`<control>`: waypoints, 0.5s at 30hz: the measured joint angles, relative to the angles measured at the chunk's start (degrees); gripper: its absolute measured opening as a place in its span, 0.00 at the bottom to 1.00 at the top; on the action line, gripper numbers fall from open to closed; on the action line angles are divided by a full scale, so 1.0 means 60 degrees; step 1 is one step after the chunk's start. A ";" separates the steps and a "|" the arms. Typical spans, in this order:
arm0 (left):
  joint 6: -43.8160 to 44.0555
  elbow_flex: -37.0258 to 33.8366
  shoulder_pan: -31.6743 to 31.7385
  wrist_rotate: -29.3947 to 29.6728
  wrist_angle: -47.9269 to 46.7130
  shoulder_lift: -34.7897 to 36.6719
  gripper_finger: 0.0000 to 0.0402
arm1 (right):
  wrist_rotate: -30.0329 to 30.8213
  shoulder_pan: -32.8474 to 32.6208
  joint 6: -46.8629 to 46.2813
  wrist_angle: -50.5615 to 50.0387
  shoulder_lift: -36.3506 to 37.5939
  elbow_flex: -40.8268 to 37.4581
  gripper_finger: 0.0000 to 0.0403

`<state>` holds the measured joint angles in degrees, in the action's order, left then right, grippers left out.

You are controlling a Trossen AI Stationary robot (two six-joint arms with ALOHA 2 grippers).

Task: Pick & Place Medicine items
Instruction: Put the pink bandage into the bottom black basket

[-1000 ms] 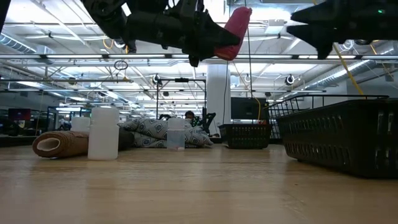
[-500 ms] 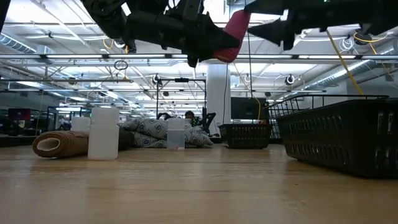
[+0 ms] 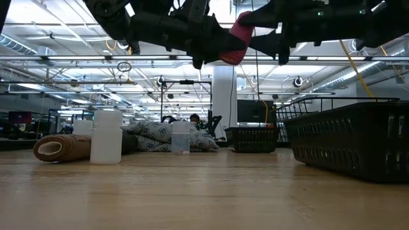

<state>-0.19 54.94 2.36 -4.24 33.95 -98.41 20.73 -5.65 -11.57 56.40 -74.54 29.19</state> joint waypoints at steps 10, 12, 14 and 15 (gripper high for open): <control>0.0044 0.0000 0.0053 -0.0021 0.0013 0.0012 0.33 | -0.0542 0.0004 0.0084 0.0320 -0.0088 0.0000 0.37; 0.0044 0.0000 0.0068 -0.0027 0.0013 0.0018 0.33 | -0.0675 0.0015 0.0208 0.0345 -0.0088 0.0000 0.29; 0.0047 0.0000 0.0068 -0.0027 0.0013 0.0018 0.33 | -0.0699 0.0015 0.0333 0.0339 -0.0088 0.0000 0.21; 0.0047 0.0000 0.0068 -0.0023 0.0013 0.0018 0.33 | -0.0720 0.0015 0.0341 0.0341 -0.0088 0.0000 0.19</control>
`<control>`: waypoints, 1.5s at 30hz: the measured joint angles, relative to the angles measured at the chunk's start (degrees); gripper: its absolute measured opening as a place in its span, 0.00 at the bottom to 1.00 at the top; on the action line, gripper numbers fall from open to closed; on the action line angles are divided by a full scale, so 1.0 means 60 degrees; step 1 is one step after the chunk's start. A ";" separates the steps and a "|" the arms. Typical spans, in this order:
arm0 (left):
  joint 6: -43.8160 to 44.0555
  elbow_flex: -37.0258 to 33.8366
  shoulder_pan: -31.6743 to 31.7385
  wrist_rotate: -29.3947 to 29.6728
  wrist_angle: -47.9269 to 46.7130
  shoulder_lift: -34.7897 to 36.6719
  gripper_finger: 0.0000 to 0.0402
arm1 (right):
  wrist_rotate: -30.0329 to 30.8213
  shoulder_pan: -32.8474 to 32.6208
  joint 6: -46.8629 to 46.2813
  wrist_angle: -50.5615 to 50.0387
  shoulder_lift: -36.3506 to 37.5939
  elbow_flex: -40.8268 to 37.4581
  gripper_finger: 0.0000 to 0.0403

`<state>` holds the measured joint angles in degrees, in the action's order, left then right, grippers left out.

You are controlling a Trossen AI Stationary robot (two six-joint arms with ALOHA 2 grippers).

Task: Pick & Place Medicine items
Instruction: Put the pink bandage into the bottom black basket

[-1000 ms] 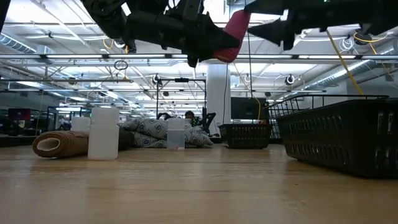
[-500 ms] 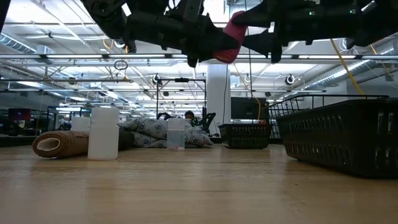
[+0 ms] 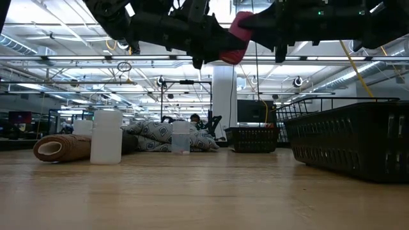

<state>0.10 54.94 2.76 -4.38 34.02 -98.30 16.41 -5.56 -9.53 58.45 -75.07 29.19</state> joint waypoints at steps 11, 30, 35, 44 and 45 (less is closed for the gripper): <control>0.0224 0.0015 -0.0011 0.0147 -0.0235 0.0463 0.33 | -0.0348 -0.0058 0.0529 -0.0151 0.0434 0.0018 0.15; -0.0044 -0.0007 0.0056 0.0207 -0.2328 0.2386 0.33 | -0.1949 -0.2270 -0.0720 -0.3144 0.2588 -0.0015 0.14; 0.0152 -0.0007 0.0034 0.0603 -0.2609 0.2375 0.33 | -0.1658 -0.3155 -0.1874 -0.4179 0.2232 -0.0008 0.14; 0.0572 -0.0004 0.0011 0.0554 -0.3064 0.2357 0.33 | -0.1284 -0.4480 -0.3926 -0.6194 0.1641 -0.0015 0.16; 0.0581 -0.0004 0.0016 0.0557 -0.3134 0.2353 0.33 | -0.1221 -0.4572 -0.4081 -0.6441 0.1647 -0.0011 0.15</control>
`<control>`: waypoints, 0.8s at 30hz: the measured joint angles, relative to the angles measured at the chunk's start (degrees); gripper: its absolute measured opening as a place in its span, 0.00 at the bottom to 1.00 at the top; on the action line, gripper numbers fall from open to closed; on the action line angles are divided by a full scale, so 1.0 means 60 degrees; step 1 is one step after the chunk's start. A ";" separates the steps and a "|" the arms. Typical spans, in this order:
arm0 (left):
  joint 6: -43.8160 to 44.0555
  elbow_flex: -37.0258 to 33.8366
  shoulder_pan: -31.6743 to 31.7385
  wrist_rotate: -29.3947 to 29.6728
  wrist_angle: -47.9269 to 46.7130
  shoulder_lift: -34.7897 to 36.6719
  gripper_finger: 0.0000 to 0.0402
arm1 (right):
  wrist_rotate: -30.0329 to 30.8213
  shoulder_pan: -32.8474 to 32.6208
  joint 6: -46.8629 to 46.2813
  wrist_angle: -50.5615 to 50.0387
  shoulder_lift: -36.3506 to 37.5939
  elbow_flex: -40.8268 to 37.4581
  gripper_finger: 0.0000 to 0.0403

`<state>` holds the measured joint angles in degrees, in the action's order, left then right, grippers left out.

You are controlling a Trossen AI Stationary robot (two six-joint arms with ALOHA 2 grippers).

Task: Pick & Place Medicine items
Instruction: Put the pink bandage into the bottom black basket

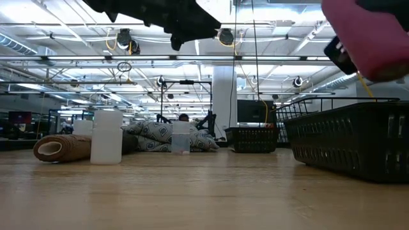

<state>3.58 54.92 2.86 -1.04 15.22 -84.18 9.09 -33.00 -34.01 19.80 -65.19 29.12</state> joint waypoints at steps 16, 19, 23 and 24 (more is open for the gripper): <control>0.0043 0.0000 -0.0002 0.0011 -0.0163 0.0000 0.33 | 0.1299 -0.1299 0.0468 0.0161 -0.0303 -0.0669 0.14; 0.0031 0.0004 -0.0009 0.0011 -0.0163 0.0000 0.33 | 0.1496 -0.1402 0.0912 0.1175 -0.0513 -0.0968 0.14; 0.0031 0.0004 -0.0005 0.0020 -0.0163 0.0000 0.33 | 0.1455 -0.1426 0.0818 0.1515 -0.0708 -0.1270 0.15; 0.0031 0.0004 -0.0005 0.0018 -0.0163 0.0000 0.33 | 0.1453 -0.1447 0.0622 0.1517 -0.0710 -0.1360 0.15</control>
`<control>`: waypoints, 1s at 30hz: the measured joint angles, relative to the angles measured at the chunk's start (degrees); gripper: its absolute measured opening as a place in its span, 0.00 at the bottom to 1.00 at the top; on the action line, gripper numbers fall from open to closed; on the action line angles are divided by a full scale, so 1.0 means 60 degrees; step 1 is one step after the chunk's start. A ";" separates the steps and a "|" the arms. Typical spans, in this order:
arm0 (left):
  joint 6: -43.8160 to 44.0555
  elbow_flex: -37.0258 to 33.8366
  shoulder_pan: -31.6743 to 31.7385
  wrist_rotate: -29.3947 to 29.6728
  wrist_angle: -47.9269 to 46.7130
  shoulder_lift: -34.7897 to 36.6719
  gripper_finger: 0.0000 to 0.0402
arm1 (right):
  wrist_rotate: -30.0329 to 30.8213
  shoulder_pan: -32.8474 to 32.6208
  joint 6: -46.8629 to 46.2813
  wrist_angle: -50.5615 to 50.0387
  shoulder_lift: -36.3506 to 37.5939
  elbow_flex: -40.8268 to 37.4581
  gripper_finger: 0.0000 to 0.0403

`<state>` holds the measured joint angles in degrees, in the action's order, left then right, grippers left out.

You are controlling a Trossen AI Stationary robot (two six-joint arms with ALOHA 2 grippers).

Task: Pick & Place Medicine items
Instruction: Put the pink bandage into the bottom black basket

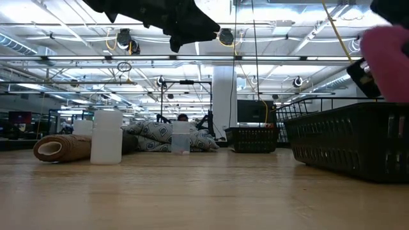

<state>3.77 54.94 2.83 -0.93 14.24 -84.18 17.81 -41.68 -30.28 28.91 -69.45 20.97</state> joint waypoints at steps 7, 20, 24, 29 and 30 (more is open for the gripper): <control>-0.0007 0.0000 0.0000 0.0007 -0.0018 -0.0004 0.33 | 0.0022 -0.0010 -0.1084 0.0017 0.0000 -0.0402 0.24; -0.0018 0.0000 0.0000 0.0011 -0.0066 -0.0004 0.33 | 0.0085 -0.0010 -0.1060 0.0466 0.0000 -0.0447 0.38; -0.0018 0.0000 0.0000 0.0011 -0.0085 -0.0004 0.33 | 0.0307 -0.0004 -0.1089 0.0437 0.0000 -0.0447 0.40; -0.0018 0.0000 0.0000 0.0011 -0.0125 -0.0004 0.33 | 0.0508 -0.0010 -0.1148 0.0437 0.0000 -0.0447 0.44; -0.0018 0.0000 0.0000 0.0011 -0.0127 -0.0004 0.33 | 0.0580 -0.0004 -0.1202 0.0434 0.0000 -0.0447 0.45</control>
<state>3.66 54.94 2.83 -0.86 13.47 -84.20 21.29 -41.70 -37.50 31.51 -69.45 18.28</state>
